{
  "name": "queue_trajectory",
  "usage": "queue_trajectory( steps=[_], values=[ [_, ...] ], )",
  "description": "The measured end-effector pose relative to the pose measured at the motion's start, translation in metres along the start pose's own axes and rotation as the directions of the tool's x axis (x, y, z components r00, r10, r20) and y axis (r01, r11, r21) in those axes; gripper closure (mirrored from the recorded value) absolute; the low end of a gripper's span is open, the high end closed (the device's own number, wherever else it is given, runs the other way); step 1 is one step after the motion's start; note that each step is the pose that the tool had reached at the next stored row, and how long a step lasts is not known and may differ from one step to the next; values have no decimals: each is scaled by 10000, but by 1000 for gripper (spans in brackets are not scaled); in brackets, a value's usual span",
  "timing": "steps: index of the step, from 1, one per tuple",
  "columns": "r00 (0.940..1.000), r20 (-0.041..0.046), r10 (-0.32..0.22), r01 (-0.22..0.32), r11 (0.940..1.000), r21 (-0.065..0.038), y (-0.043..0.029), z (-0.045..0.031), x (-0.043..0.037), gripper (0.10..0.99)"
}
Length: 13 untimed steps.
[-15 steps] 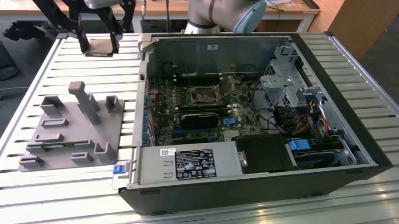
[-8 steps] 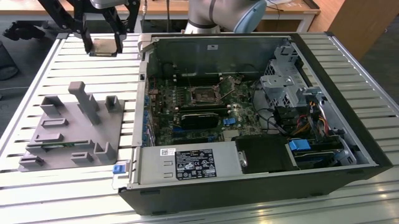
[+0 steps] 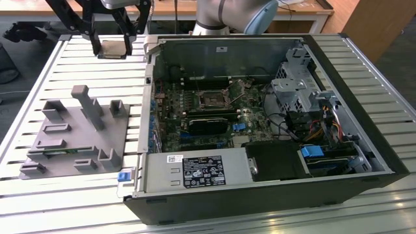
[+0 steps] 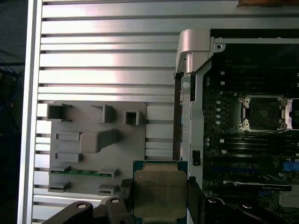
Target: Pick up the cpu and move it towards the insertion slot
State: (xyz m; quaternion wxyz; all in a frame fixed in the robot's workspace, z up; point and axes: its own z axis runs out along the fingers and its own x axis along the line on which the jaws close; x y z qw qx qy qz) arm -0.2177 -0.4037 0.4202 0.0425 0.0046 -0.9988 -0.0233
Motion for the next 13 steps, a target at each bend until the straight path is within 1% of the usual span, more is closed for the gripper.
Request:
queue_trajectory(
  steps=[13],
  values=[
    [10000, 0, 0, 0, 10000, 0, -1, -10, -119, 541]
  ],
)
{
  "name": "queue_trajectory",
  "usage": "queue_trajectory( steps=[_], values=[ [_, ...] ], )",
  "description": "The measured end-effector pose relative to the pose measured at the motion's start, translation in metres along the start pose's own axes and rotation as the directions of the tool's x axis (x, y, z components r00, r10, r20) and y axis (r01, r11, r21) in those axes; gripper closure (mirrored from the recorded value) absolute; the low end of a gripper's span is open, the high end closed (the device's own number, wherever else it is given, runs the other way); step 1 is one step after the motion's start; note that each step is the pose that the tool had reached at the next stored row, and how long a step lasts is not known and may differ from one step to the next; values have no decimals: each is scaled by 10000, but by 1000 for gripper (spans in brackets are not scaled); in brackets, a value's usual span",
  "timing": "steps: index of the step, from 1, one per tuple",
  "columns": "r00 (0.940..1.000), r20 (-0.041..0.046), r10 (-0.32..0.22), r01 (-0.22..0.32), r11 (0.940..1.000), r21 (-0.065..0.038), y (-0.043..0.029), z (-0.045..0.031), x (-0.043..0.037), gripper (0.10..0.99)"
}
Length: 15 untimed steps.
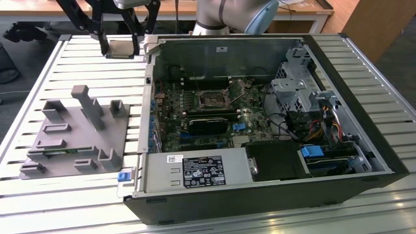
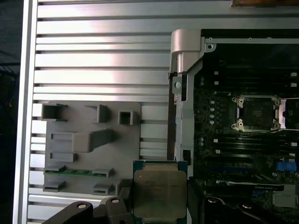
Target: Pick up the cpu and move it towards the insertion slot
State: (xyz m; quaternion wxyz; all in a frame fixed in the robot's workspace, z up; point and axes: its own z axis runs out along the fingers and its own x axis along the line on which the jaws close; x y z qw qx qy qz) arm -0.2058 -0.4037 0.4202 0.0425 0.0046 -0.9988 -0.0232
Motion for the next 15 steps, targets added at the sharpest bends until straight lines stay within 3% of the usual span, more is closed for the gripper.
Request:
queue_trajectory(
  steps=[15],
  values=[
    [10000, 0, 0, 0, 10000, 0, -1, -11, -133, 541]
  ],
)
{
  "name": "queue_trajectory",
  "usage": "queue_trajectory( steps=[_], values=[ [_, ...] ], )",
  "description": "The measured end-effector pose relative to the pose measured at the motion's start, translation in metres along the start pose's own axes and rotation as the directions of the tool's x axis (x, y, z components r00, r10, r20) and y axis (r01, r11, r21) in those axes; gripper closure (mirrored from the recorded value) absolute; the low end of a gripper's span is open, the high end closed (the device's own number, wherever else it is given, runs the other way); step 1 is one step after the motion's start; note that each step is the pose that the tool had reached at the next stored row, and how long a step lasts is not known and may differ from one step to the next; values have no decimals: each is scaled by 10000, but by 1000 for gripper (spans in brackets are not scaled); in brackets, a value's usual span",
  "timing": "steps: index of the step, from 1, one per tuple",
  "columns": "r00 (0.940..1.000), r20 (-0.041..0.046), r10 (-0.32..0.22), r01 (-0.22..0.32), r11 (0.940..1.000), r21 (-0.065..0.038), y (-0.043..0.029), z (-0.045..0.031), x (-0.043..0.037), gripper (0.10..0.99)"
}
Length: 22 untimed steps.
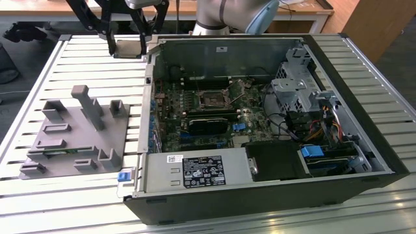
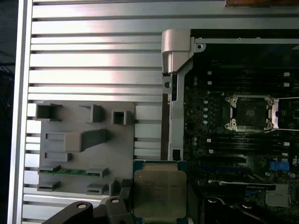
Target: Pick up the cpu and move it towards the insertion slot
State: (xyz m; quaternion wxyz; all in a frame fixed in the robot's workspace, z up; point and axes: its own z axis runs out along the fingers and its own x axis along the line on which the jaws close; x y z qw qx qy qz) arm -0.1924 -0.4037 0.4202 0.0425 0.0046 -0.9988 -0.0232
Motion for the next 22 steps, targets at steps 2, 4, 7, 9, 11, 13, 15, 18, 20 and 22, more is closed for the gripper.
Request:
queue_trajectory(
  steps=[2, 4, 7, 9, 11, 13, 15, 18, 20, 22],
  values=[
    [10000, 0, 0, 0, 10000, 0, 0, -2, -21, 541],
    [10000, 0, 0, 0, 10000, 0, 0, -4, -44, 541],
    [10000, 0, 0, 0, 10000, 0, 0, -7, -75, 541],
    [10000, 0, 0, 0, 10000, 0, -1, -8, -96, 541],
    [10000, 0, 0, 0, 10000, 0, -1, -10, -116, 541],
    [10000, -1, 1, -1, 10000, 0, -1, -12, -135, 541],
    [10000, 0, 1, -1, 10000, 0, -1, -13, -153, 541],
    [10000, -1, 0, 0, 10000, 0, -1, -15, -177, 541],
    [10000, -1, 0, 0, 10000, 1, -2, -17, -192, 541],
    [10000, 0, 0, 0, 10000, -1, -2, -17, -207, 541]
  ],
)
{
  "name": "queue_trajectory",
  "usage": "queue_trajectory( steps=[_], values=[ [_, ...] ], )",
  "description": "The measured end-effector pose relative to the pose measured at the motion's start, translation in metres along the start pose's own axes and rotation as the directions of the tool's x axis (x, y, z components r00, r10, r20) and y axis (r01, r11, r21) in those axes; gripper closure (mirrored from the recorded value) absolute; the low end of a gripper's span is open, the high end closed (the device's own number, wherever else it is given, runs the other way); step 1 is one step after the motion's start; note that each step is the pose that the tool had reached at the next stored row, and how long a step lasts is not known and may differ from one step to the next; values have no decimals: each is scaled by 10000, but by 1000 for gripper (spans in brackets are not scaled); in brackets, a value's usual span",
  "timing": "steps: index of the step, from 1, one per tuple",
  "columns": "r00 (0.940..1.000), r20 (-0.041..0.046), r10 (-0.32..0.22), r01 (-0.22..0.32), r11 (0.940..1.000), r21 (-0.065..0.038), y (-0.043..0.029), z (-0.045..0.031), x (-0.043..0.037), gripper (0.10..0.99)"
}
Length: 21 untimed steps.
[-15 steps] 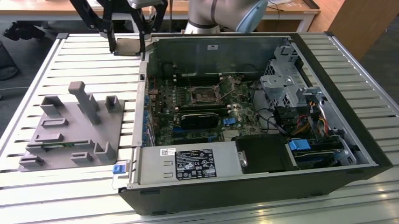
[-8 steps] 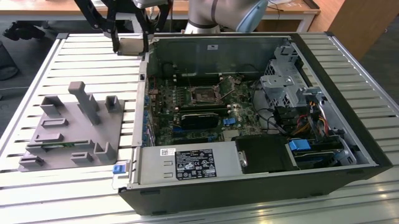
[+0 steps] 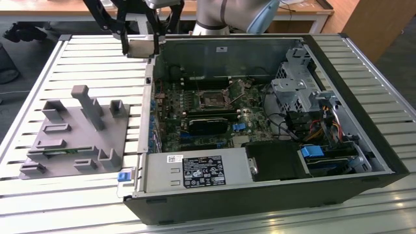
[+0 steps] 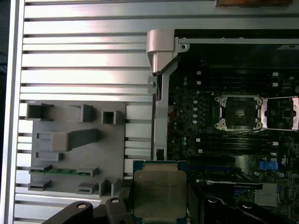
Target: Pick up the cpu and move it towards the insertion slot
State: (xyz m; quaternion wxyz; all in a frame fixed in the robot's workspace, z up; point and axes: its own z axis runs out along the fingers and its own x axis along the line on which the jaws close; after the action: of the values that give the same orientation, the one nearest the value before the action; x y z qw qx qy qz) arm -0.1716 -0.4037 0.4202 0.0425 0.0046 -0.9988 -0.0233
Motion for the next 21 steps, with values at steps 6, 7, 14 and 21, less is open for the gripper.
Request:
queue_trajectory(
  steps=[6, 7, 14, 21],
  values=[
    [10000, -1, 0, 0, 10000, 1, 0, -4, -46, 541],
    [10000, 0, 0, 0, 10000, 0, 0, -5, -54, 541],
    [10000, 0, 1, -1, 10000, 0, -1, -9, -107, 541],
    [10000, -1, 0, 0, 10000, 0, -1, -16, -182, 541]
  ],
)
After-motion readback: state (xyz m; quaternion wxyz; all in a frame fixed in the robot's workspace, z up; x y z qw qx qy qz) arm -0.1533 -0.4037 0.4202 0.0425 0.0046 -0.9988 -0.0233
